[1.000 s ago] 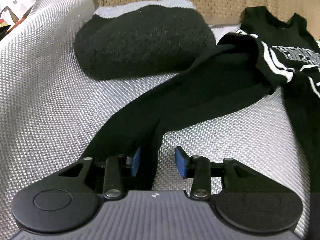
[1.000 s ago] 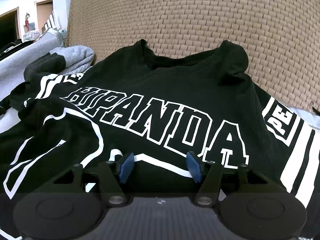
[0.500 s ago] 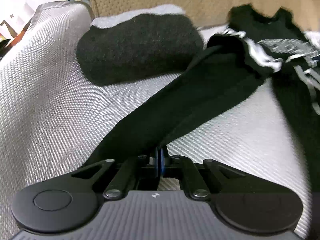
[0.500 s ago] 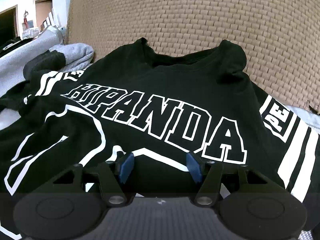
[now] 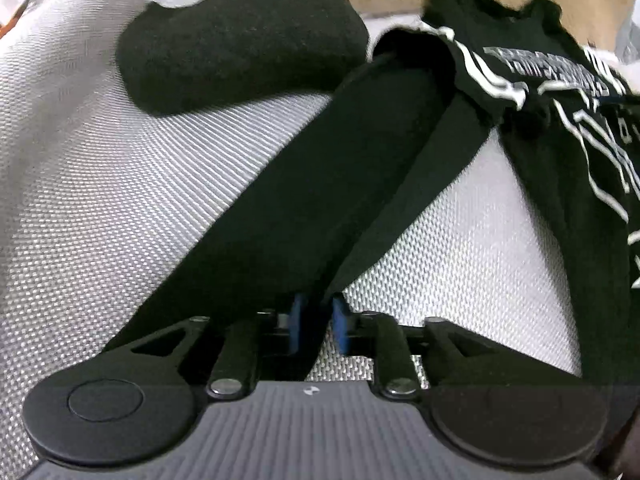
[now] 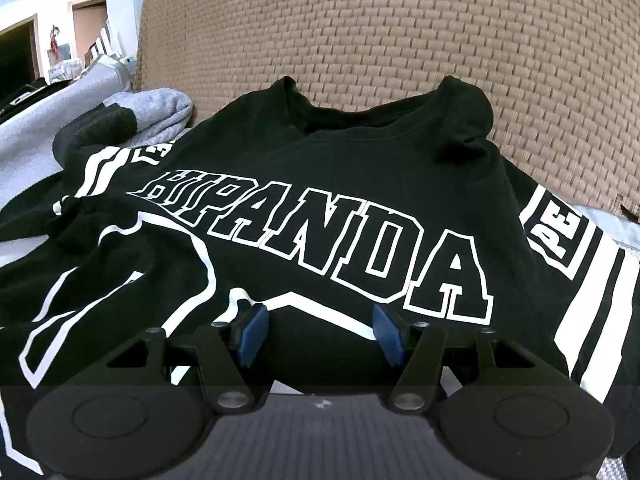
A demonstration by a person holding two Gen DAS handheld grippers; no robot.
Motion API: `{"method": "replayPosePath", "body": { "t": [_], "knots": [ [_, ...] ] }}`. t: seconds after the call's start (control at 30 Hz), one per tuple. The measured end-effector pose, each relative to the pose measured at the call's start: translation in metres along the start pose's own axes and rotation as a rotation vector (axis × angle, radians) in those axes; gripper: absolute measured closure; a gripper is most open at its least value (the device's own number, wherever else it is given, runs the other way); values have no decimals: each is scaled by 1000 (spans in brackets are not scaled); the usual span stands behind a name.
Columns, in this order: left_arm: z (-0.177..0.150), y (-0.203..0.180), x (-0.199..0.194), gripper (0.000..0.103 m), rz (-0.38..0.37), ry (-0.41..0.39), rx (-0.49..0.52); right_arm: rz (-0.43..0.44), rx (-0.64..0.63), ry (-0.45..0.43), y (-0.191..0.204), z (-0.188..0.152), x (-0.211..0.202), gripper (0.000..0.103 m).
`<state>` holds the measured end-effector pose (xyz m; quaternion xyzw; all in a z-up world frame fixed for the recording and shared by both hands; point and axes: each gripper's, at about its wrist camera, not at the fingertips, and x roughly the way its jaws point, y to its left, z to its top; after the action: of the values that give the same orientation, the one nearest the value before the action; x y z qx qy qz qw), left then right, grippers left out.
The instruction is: Fold clothes
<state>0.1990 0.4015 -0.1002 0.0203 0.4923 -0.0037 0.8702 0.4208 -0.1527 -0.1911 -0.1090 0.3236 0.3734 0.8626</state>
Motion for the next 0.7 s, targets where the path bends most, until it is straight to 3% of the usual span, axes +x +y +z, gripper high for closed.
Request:
{"method": "replayPosePath", "body": {
  "t": [0.03,0.1,0.2,0.37,0.5,0.7],
  "knots": [
    [0,2,-7,56,-7,-34,-20,2,5,6,0,1,-1,41],
    [0,6,-18,48,-8,-116,-87,4,16,20,2,3,-5,41],
    [4,9,-24,47,34,-210,-187,2,29,31,4,4,-9,41],
    [6,0,5,48,138,-156,-191,5,58,25,11,2,-23,41],
    [6,-7,30,45,221,-106,-188,-7,28,76,16,-7,-24,41],
    [-8,19,23,44,296,-106,-312,-35,63,74,10,-16,-33,41]
  ]
}}
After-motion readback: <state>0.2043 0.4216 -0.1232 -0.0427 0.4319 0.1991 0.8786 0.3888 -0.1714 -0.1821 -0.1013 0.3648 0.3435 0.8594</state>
